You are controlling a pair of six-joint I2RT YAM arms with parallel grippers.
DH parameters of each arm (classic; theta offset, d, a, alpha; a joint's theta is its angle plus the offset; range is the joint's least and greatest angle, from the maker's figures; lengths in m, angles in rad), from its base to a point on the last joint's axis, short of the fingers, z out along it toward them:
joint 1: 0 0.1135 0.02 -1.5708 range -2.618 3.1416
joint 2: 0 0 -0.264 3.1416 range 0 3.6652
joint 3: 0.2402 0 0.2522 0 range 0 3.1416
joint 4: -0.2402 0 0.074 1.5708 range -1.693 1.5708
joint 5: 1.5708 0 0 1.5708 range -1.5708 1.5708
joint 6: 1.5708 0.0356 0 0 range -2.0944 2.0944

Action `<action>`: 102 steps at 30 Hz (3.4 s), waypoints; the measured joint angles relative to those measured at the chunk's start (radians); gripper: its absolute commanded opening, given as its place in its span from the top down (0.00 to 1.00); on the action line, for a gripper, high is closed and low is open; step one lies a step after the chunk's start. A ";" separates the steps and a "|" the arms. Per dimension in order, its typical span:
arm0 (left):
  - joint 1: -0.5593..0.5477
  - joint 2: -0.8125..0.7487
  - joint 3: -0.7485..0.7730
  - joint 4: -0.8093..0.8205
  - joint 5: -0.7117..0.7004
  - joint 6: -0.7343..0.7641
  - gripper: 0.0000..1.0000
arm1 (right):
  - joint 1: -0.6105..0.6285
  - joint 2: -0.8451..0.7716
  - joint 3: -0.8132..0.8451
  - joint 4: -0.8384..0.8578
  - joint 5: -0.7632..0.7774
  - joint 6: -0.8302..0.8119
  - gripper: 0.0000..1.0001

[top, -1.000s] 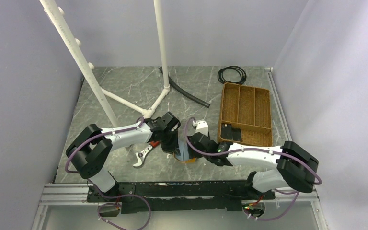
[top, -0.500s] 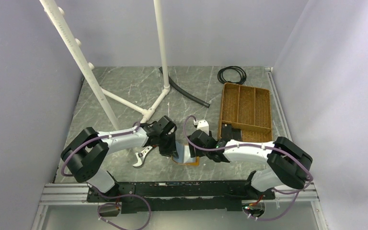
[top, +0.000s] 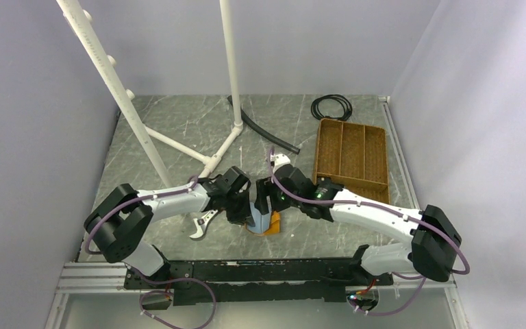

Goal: Put the credit cards into the card holder
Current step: Open the card holder at the center of the board.

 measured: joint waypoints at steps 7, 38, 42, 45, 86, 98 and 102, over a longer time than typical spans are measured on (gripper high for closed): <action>0.001 -0.024 0.000 -0.012 -0.004 0.001 1.00 | -0.069 0.022 -0.029 0.125 -0.218 0.074 0.94; 0.009 -0.071 0.329 -0.278 -0.049 0.161 0.87 | -0.251 0.205 -0.290 0.394 -0.552 0.074 1.00; 0.009 -0.069 0.298 -0.190 0.009 0.124 0.94 | -0.251 0.204 -0.290 0.394 -0.547 0.079 1.00; 0.009 -0.050 0.235 -0.124 0.021 0.099 0.99 | -0.251 0.204 -0.290 0.394 -0.546 0.082 1.00; 0.093 -0.024 -0.112 0.077 0.087 0.039 1.00 | -0.257 0.227 -0.270 0.424 -0.504 0.078 0.90; 0.095 -0.063 -0.017 0.061 0.168 0.058 0.99 | -0.224 0.173 -0.211 0.321 -0.513 0.068 0.85; 0.104 -0.079 -0.027 0.119 0.153 0.056 1.00 | -0.242 0.203 -0.289 0.393 -0.532 0.084 0.86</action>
